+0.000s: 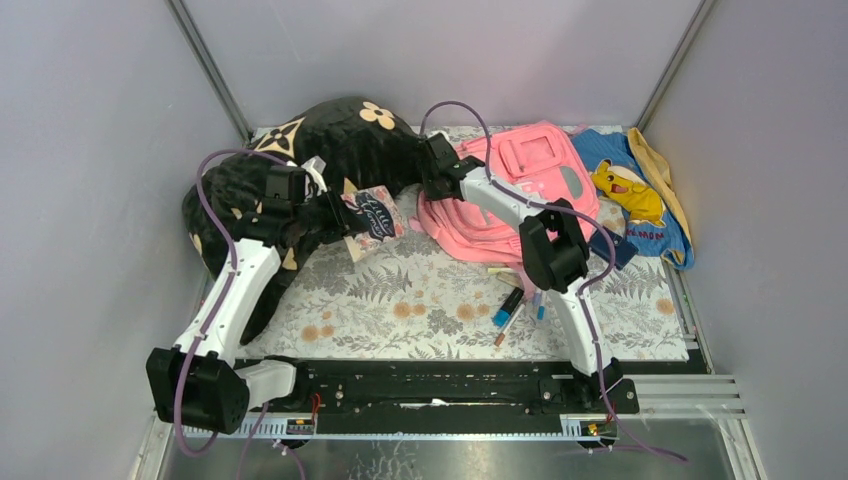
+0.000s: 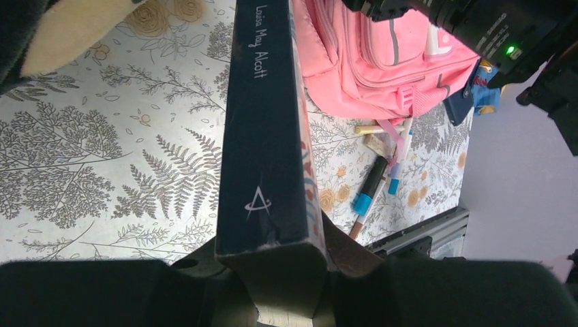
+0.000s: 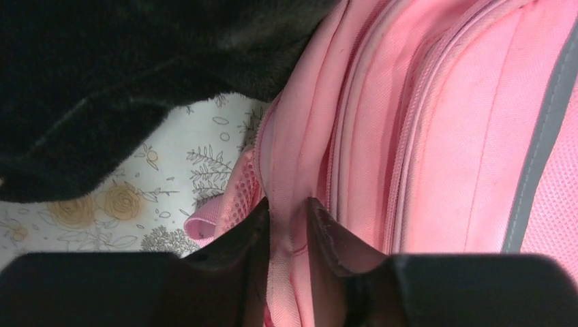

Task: Pack the student bag
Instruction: Place the book in the student bag.

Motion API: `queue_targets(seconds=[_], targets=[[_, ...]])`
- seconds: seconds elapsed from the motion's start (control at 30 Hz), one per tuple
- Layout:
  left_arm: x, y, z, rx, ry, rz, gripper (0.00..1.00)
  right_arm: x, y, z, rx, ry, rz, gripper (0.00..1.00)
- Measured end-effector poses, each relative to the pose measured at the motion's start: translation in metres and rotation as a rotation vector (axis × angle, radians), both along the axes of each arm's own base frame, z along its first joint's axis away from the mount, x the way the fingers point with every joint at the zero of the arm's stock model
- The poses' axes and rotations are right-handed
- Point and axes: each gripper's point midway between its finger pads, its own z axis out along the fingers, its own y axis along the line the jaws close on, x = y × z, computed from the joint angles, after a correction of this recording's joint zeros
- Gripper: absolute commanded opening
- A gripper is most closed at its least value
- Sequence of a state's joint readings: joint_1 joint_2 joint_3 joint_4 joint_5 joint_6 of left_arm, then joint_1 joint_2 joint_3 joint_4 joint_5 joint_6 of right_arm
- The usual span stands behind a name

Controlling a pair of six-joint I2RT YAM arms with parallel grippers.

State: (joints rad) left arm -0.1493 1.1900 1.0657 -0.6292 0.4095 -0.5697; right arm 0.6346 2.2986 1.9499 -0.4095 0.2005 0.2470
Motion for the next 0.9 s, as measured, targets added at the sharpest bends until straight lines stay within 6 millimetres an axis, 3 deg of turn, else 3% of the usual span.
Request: queue_targets(seconds=[0.03,0.3,0.4,0.53,0.67,0.9], targets=[[0.000,-0.001,0.000,-0.004,-0.002,-0.005,0.00,0.002,-0.001,0.001,0.010,0.004,-0.001,0.02],[0.005,-0.013,0.007,-0.094,-0.045,-0.063,0.00,0.005,-0.009,0.017,0.056,0.015,-0.009,0.00],[0.012,-0.023,0.007,-0.147,-0.043,-0.099,0.00,-0.001,-0.015,0.043,0.083,-0.001,0.000,0.00],[0.025,-0.033,0.002,-0.210,-0.026,-0.127,0.00,-0.004,-0.025,0.097,0.148,-0.052,0.008,0.00],[0.037,-0.043,-0.003,-0.274,-0.009,-0.148,0.00,-0.006,-0.036,0.137,0.204,-0.072,0.030,0.00],[0.059,-0.067,-0.015,-0.405,0.046,-0.178,0.00,-0.027,-0.040,0.158,0.284,-0.030,0.098,0.00]])
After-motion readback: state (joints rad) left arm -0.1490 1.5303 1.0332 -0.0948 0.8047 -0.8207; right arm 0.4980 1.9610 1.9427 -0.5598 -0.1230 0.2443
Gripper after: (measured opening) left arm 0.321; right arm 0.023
